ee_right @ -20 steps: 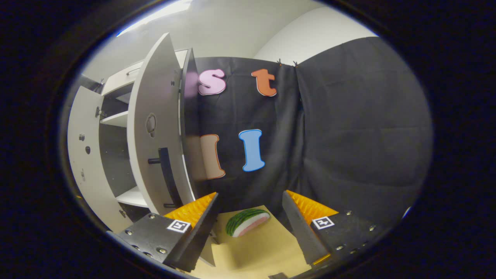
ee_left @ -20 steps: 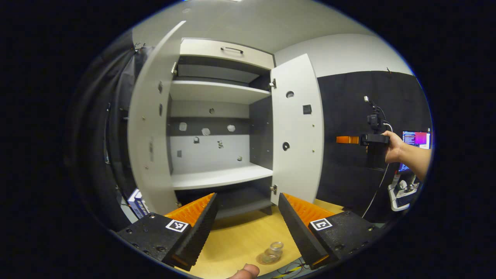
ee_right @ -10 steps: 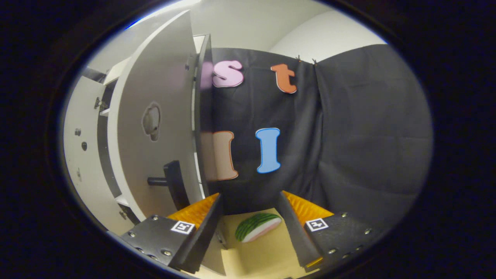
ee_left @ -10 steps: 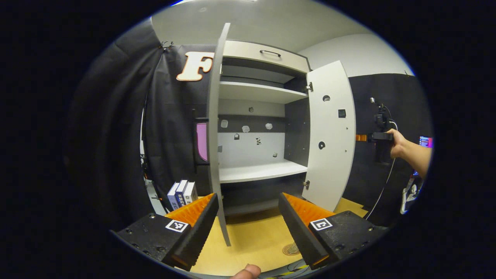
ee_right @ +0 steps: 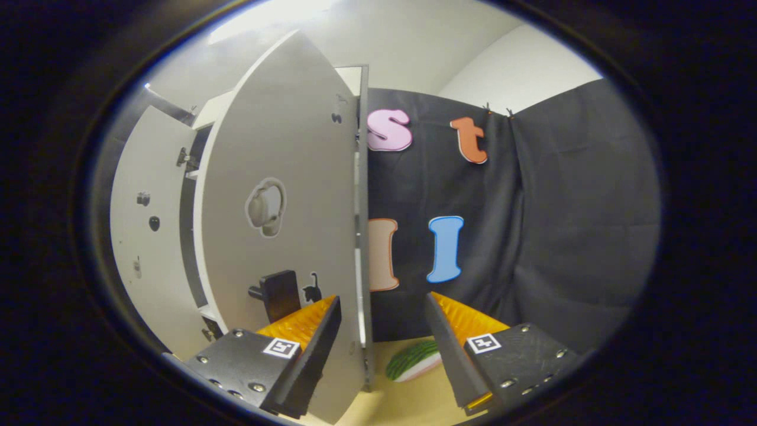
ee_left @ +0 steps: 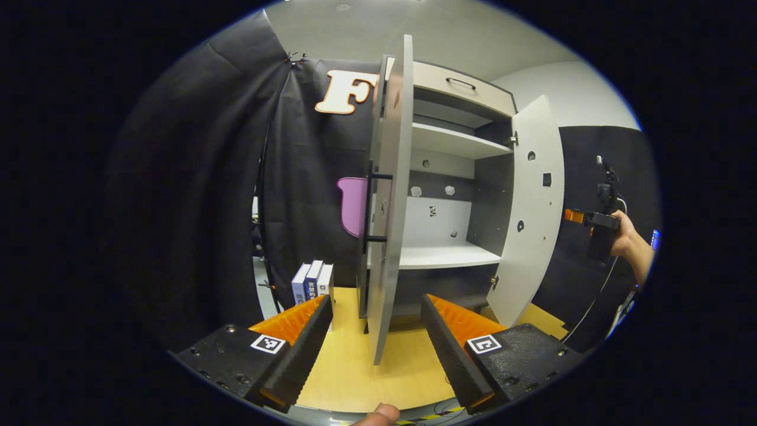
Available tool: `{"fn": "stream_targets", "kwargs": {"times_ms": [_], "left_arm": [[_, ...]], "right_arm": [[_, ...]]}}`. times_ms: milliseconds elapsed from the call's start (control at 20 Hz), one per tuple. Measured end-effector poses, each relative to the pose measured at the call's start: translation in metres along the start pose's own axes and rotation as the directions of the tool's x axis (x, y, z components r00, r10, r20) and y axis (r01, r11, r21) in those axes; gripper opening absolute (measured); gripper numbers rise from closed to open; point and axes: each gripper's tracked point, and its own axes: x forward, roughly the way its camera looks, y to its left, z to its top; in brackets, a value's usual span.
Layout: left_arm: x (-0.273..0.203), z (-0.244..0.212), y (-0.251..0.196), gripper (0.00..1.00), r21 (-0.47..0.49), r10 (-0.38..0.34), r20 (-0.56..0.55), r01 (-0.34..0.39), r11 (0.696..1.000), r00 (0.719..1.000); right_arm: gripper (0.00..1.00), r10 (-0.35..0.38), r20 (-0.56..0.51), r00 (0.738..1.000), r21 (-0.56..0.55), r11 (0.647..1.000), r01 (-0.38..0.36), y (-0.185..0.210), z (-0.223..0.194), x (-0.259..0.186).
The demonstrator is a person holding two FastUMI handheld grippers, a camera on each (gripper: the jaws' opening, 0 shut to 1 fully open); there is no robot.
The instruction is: Grasp the bottle in the cabinet with the left hand and place it on the coaster, then close the right door with the right hand and the left door with the left hand.
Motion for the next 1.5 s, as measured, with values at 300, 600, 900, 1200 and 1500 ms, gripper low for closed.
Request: {"fn": "stream_targets", "kwargs": {"times_ms": [300,600,900,1200,1500], "left_arm": [[-0.007,0.002,0.027,0.96,0.014,0.059,0.022,-0.059,0.998,0.998],[-0.004,-0.016,0.043,0.96,-0.021,0.098,-0.015,-0.098,0.995,0.995],[0.001,-0.014,0.051,0.96,-0.024,0.132,-0.003,-0.132,0.991,0.991],[0.014,0.010,0.066,0.92,0.004,0.164,0.039,-0.165,0.986,0.986],[0.038,0.028,0.074,0.92,-0.005,0.166,0.062,-0.166,0.986,0.984]], "right_arm": [[0.87,-0.002,-0.021,1.000,0.050,0.999,0.003,0.013,-0.004,0.000],[0.82,0.001,-0.041,0.999,0.095,0.996,0.003,0.019,-0.007,0.001],[0.90,0.086,0.080,0.993,0.256,0.961,-0.104,0.051,0.036,-0.004],[0.97,0.163,0.041,0.986,0.169,0.971,-0.168,0.073,0.023,-0.026],[0.98,0.124,0.006,0.992,0.043,0.991,-0.124,0.075,0.011,-0.043]]}}
